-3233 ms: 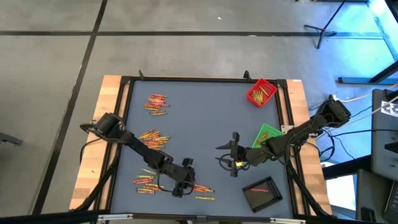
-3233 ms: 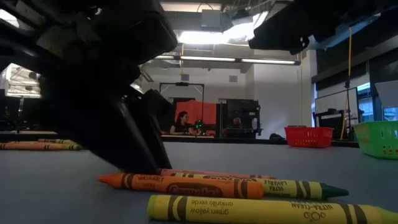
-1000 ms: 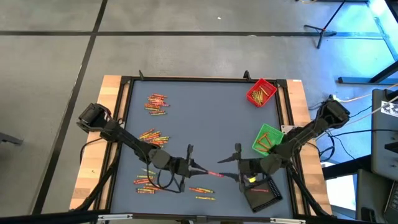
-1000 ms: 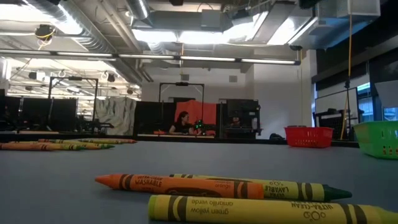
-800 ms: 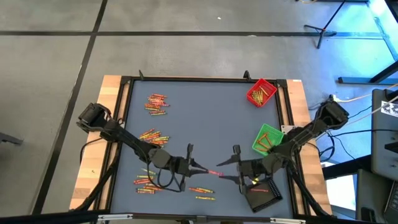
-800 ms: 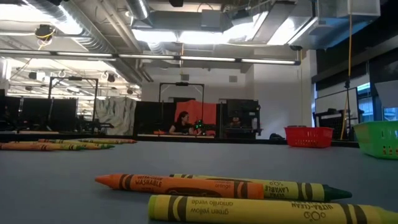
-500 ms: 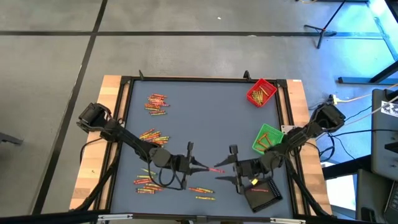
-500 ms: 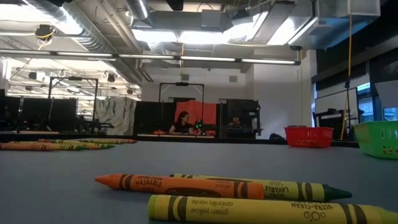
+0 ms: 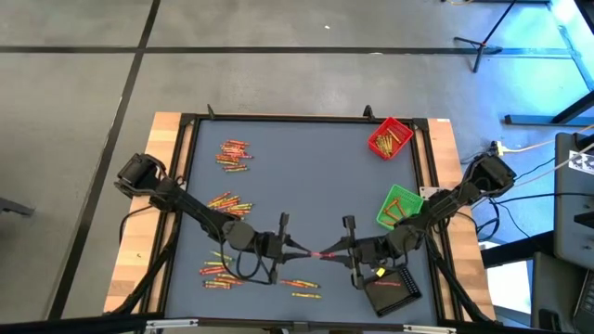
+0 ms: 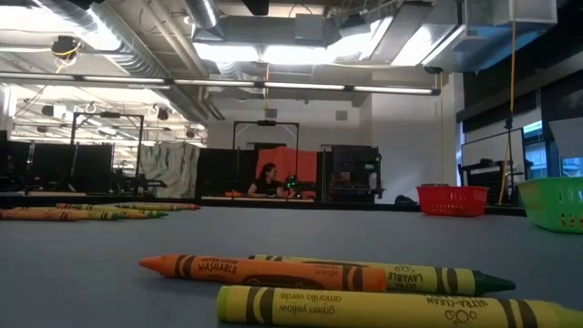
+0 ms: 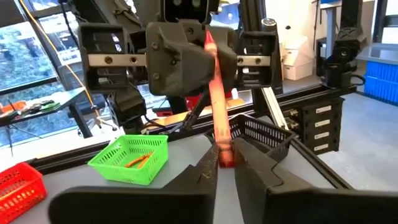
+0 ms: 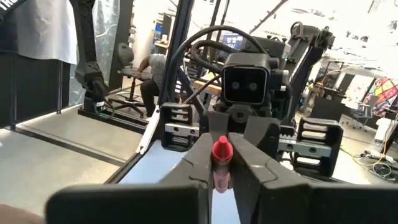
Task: Sort crayons
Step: Put the red crayon into the black bin
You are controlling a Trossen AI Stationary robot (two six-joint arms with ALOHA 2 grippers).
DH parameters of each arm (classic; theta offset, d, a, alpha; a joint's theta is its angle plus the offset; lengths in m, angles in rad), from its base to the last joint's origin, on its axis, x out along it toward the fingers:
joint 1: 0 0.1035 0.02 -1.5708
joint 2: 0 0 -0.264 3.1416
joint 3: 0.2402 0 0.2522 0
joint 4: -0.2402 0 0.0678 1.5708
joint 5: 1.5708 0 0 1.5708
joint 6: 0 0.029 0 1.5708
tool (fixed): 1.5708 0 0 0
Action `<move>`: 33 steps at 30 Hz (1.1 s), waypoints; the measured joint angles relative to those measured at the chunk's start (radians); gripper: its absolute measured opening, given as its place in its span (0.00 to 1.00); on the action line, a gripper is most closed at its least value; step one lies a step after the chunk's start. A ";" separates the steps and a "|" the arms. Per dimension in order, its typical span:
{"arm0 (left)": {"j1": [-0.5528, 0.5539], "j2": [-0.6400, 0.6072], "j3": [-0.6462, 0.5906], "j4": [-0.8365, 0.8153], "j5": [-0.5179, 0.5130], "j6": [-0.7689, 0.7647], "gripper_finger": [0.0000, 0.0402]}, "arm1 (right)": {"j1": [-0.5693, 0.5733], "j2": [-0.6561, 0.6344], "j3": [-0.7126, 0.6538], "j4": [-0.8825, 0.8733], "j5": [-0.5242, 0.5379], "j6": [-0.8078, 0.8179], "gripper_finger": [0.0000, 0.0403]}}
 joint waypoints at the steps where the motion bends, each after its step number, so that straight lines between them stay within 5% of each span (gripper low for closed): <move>1: -0.002 0.000 0.000 0.000 -0.003 0.000 0.10 | 0.000 -0.002 0.000 -0.017 0.012 0.002 0.10; 9: -0.035 -0.001 0.000 -0.054 -0.100 0.007 0.28 | 0.017 -0.147 0.000 -0.375 0.059 0.179 0.04; 17: -0.061 -0.001 0.000 -0.119 -0.177 0.009 0.30 | 0.096 -0.356 0.000 -0.792 0.127 0.454 0.06; 26: -0.060 -0.001 0.000 -0.125 -0.179 0.009 0.30 | 0.194 -0.474 0.000 -1.079 -0.119 0.864 0.07; 33: -0.060 -0.001 0.001 -0.126 -0.178 0.009 0.30 | 0.314 -0.473 0.000 -1.234 -0.163 1.230 0.03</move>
